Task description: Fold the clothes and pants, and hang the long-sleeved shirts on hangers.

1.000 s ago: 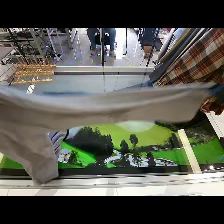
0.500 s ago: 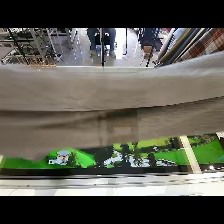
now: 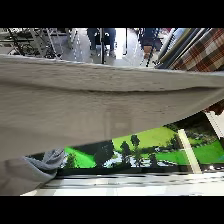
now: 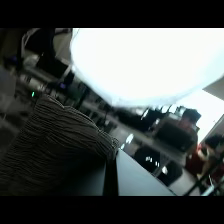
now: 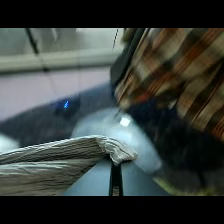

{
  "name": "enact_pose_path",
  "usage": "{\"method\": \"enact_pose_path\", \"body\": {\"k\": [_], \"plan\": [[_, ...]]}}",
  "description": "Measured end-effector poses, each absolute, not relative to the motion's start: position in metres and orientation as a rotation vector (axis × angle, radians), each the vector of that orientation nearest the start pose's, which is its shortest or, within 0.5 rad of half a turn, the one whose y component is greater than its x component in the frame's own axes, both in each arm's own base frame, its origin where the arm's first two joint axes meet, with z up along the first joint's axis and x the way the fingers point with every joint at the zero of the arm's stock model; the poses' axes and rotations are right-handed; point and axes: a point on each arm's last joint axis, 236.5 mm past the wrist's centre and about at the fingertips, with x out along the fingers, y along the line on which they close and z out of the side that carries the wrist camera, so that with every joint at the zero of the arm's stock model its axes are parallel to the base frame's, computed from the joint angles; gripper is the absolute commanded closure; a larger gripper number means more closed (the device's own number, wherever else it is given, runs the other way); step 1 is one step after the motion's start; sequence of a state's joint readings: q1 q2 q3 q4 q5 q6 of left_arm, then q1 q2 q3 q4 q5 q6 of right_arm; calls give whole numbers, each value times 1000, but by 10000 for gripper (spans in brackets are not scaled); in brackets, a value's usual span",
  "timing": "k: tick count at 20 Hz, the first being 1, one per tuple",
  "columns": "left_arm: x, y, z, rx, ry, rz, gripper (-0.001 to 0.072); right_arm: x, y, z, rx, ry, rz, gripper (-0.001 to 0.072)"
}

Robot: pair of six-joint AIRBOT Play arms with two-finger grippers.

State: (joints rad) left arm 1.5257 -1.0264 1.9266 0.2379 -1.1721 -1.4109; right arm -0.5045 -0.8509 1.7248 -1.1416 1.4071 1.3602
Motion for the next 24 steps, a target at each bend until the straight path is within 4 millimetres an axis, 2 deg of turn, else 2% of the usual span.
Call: {"method": "enact_pose_path", "body": {"k": [3,6,8,10,12,14,16,18,19,20,21,22,23,24], "plan": [[268,247,449,-547,-30,355,690,309,-52,298,188,645,0,688],[302,258,367,-627,146,350,690,311,-46,238,243,788,41,687],[321,263,323,-672,211,349,690,319,-38,203,271,851,71,687],[341,269,286,-709,262,346,690,335,-32,174,293,879,89,687],[367,275,259,-728,281,339,690,362,-31,147,327,886,82,687],[401,281,231,-744,286,341,691,397,-34,117,366,882,58,687],[439,286,203,-757,277,352,691,440,-40,85,412,858,23,686],[482,288,164,-775,265,385,669,487,-43,57,470,817,-6,683],[502,289,145,-772,254,406,507,513,-44,44,495,792,-15,678],[519,289,129,-768,241,428,294,537,-43,34,515,765,-21,533],[534,291,117,-761,226,447,201,558,-42,28,527,740,-24,294],[545,292,107,-753,214,460,201,576,-40,25,532,719,-21,168],[553,294,100,-747,215,466,199,587,-37,24,535,711,-11,131],[555,298,96,-740,221,468,195,594,-35,25,528,717,3,127]]}}
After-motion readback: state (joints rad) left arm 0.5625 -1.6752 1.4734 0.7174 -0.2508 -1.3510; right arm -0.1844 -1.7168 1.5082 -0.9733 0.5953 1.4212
